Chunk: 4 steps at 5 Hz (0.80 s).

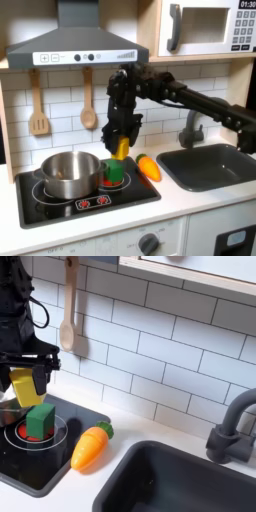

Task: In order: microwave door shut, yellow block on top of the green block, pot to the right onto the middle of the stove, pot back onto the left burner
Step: 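Put the yellow block on top of the green block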

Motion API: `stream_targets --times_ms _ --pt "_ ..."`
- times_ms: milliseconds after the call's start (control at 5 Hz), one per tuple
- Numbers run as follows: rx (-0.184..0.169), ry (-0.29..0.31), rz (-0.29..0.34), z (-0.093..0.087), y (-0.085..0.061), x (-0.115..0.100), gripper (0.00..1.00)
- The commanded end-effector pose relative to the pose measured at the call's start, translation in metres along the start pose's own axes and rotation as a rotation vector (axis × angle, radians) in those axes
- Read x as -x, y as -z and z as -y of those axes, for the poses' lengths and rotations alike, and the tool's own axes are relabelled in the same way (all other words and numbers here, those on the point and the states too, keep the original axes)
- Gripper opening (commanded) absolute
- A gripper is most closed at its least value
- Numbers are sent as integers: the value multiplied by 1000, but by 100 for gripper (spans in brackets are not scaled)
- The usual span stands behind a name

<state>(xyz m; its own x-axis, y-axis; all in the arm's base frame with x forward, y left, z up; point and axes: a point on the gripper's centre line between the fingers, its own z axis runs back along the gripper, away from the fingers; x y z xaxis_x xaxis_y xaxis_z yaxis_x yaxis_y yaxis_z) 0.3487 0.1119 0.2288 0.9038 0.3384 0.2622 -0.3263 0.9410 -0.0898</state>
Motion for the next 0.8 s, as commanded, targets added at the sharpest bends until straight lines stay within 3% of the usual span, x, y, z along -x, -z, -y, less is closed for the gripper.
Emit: stream_targets --times_ms 0,200,600 --pt "-17 -14 -34 -1 15 -7 0" --pt "-12 -32 -44 3 23 -6 0" --pt "-4 -18 -38 16 22 -6 0"
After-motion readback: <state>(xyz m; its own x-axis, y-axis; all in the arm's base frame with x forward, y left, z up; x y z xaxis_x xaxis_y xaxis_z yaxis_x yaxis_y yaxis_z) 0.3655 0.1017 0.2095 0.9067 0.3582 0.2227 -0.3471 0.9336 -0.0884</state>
